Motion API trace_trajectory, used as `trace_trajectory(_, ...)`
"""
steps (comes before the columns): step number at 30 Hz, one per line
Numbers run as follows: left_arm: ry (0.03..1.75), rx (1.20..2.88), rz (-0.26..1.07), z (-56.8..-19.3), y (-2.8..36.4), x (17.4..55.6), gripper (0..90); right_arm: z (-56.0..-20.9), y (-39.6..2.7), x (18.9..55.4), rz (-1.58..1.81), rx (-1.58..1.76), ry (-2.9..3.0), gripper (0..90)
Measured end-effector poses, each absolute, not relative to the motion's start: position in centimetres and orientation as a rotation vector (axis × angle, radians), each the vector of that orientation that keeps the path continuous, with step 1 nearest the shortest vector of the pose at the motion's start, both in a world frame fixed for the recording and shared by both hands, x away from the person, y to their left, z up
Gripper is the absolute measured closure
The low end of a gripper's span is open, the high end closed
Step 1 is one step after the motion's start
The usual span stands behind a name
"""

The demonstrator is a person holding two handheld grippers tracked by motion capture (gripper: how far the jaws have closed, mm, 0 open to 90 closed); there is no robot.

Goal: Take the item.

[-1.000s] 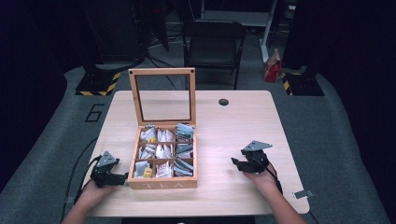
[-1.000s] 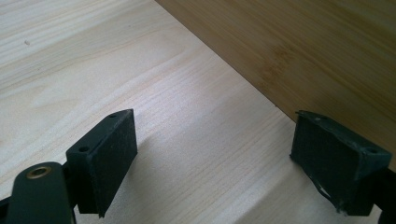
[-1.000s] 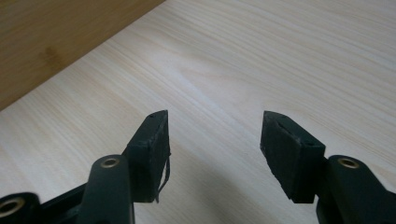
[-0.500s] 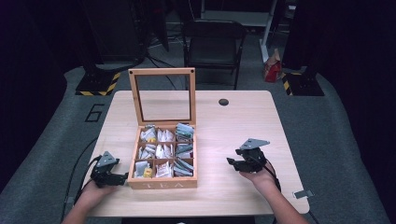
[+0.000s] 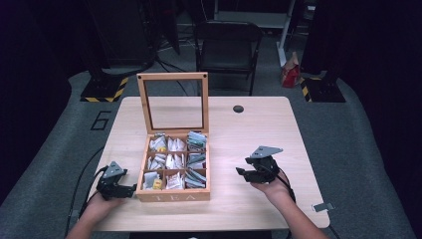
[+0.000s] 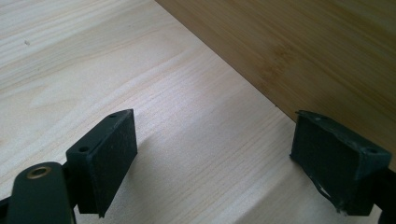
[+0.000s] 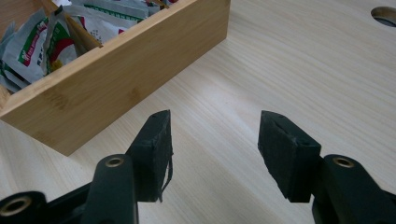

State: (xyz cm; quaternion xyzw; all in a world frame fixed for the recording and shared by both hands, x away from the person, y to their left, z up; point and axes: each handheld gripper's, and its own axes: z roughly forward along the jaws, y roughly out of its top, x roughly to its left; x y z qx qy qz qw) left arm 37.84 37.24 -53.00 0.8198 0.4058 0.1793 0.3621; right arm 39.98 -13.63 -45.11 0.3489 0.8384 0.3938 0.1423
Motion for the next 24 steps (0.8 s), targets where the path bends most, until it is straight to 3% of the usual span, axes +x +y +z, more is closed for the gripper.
trace_trajectory(24, 1.049, 2.106, 0.459, -53.0, 37.2, 37.8, 13.8, -42.3, -11.4, 40.1, 1.205, 0.945, 2.424, 43.7)
